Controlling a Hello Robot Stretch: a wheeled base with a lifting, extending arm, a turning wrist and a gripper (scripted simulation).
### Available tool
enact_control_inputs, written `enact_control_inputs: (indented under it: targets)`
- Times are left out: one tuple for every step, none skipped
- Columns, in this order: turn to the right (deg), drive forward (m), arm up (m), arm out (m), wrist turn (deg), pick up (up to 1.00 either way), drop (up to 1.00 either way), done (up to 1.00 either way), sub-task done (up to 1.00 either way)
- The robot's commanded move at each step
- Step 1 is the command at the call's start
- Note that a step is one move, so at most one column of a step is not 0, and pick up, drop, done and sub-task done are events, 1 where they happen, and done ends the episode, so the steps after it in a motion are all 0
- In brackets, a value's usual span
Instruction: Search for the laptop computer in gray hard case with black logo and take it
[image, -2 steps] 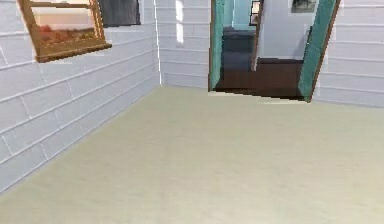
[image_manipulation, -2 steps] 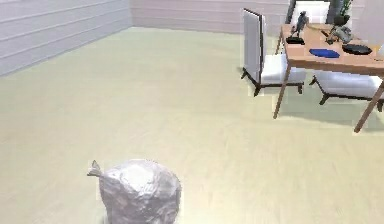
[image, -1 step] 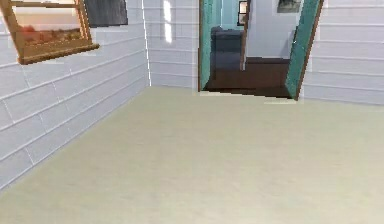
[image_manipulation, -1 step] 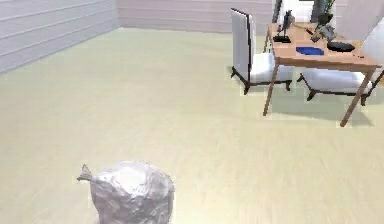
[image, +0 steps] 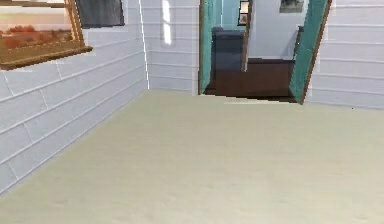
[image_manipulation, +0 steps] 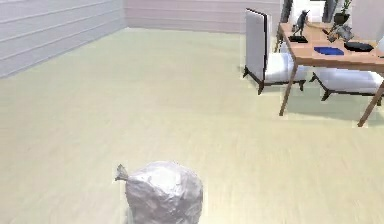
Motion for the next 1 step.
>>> enact_control_inputs:
  targets:
    - [9.0, 0.00, 0.00, 0.00, 0.0, 0.00, 0.00, 0.00, 0.00]
